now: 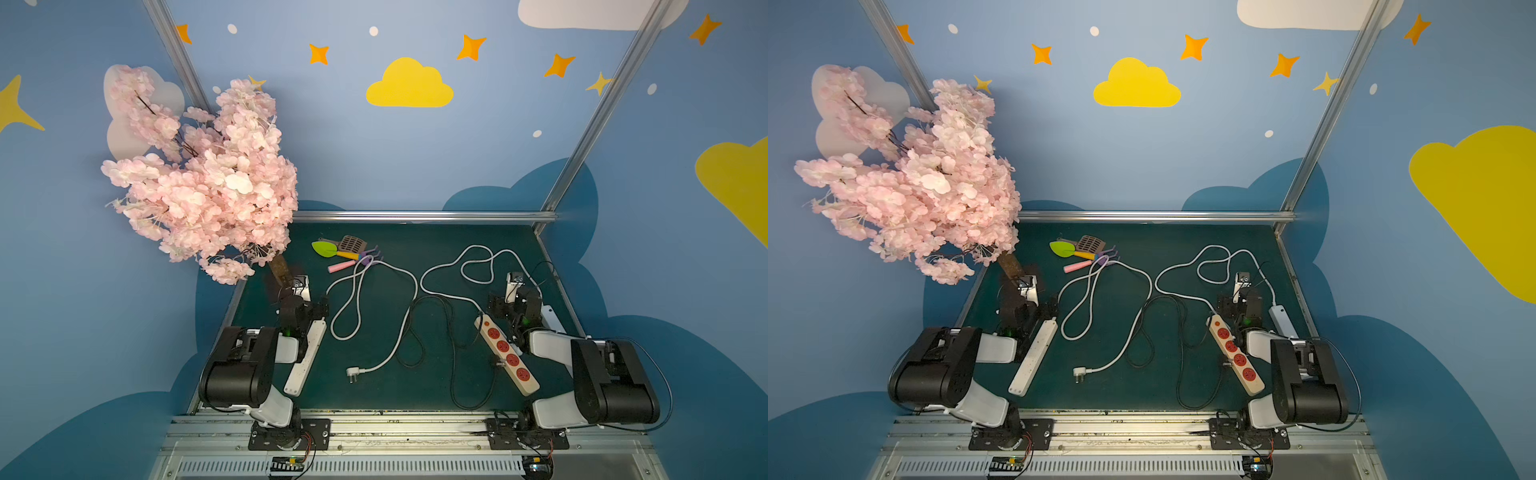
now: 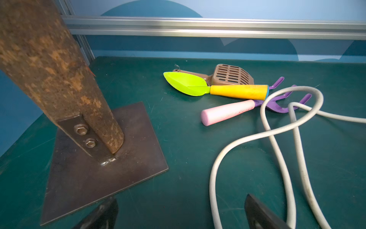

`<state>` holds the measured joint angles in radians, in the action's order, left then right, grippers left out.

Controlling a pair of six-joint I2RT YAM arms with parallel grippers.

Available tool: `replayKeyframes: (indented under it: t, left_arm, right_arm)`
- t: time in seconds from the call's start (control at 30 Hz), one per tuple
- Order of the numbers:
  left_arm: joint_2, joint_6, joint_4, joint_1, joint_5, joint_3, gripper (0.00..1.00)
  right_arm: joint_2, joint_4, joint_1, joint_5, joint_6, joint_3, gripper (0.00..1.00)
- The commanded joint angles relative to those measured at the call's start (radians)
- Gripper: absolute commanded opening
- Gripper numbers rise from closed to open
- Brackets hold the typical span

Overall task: Wrap the cord around the power strip
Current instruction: Pick up the power strip from the center of the board.

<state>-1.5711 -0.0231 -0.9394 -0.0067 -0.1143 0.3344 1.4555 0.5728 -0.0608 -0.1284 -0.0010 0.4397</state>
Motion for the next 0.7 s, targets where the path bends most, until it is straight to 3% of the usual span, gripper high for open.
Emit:
replayKeyframes:
  t: [0.0, 0.67]
  left_arm:
    - [-0.006, 0.023, -0.032, 0.006, 0.031, 0.020, 1.00]
    - [-0.007, 0.023, -0.032, 0.006, 0.033, 0.020, 1.00]
  right_arm:
    - [0.013, 0.034, -0.008, 0.011, -0.015, 0.023, 0.92]
    - [0.011, 0.033, -0.004, 0.018, -0.015, 0.022, 0.92]
